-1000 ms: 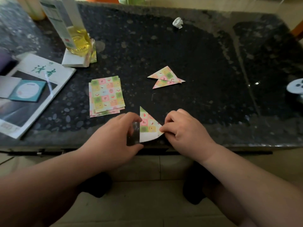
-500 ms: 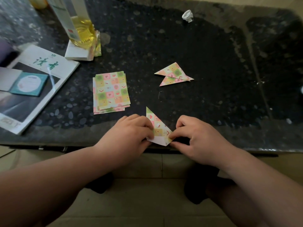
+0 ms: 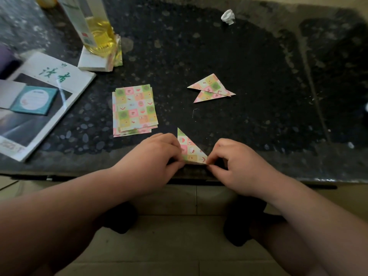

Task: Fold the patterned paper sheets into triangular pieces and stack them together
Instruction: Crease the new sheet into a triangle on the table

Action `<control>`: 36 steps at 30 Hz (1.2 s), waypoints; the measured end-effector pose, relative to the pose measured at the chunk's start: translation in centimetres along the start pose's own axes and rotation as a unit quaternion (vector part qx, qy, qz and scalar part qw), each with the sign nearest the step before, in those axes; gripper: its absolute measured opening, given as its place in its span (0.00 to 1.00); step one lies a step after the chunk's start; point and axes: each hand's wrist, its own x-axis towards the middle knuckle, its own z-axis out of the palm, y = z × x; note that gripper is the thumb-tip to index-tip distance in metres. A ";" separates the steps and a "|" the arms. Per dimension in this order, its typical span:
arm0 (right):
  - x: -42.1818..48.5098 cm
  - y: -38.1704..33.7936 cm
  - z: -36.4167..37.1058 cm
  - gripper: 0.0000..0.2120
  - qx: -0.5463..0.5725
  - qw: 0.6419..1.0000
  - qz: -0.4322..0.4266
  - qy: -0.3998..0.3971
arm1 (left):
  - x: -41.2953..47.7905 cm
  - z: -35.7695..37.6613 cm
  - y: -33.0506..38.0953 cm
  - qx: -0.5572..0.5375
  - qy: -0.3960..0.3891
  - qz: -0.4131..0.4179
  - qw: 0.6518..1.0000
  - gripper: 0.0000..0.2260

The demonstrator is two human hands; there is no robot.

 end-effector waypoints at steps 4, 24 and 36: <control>0.8 0.1 -0.7 0.04 0.018 0.999 0.046 -0.018 | 0.2 0.1 0.2 0.011 -0.003 -0.034 0.999 0.10; 2.4 -1.3 -1.9 0.11 0.064 0.978 0.187 -0.070 | -3.8 6.5 4.6 0.262 0.007 0.108 0.959 0.44; 2.2 -1.5 -1.4 0.10 0.061 0.978 0.195 -0.040 | -2.4 6.9 3.8 0.288 0.020 0.112 0.951 0.41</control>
